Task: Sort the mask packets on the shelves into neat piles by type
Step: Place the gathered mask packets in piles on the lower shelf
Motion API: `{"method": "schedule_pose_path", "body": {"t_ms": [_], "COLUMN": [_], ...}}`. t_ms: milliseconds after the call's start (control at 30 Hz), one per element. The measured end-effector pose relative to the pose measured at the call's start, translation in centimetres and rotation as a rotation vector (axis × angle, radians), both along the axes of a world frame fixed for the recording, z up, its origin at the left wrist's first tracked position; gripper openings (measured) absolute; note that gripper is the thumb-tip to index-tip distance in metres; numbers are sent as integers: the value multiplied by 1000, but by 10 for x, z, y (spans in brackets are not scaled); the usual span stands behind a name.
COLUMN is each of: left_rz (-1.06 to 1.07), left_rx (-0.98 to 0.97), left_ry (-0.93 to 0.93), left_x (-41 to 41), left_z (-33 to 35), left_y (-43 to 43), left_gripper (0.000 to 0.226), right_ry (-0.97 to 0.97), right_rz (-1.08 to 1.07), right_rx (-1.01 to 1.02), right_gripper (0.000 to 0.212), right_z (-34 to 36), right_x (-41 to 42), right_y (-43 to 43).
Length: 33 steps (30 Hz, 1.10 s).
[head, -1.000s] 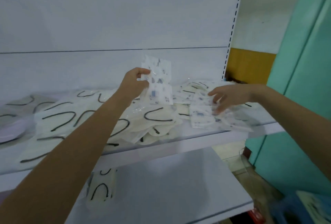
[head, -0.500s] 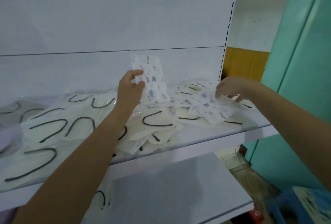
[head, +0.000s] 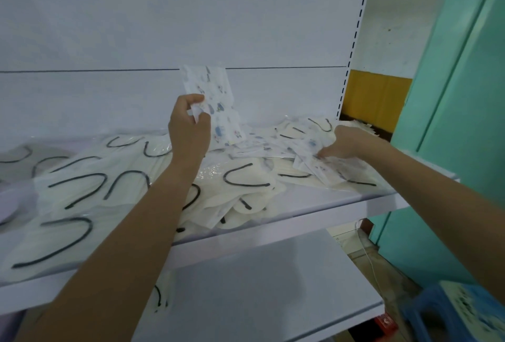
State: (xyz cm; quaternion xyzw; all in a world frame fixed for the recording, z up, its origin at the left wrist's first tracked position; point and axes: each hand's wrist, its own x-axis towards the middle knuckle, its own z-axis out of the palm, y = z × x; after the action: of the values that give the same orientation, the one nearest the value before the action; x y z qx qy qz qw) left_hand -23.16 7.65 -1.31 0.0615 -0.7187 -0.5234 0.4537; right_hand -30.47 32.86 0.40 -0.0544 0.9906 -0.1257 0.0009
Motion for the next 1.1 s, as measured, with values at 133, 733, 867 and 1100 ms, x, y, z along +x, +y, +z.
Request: {"method": "schedule_pose_path", "body": {"t_ms": [133,733,867,1100], "left_rz": [-13,265,310,352], "left_rx": [-41,172,238,284], "left_ry": [-19,-22,-39,1], "left_x": [-1,7,7,12], "left_z": [-2,2,1,3], "left_y": [1,-18,-24,-28], "left_gripper": [32,37,38,35], "right_ry": [-9,-115,-186,-166], "right_rz": [10,116,154,234], "right_rx": [10,-618,-483,-180], "right_gripper": [84,44,43,51], "right_z": [-5,49,22,12], "right_x": [5,-27,-41,-40], "right_y": [-6,-76,-122,-158]}}
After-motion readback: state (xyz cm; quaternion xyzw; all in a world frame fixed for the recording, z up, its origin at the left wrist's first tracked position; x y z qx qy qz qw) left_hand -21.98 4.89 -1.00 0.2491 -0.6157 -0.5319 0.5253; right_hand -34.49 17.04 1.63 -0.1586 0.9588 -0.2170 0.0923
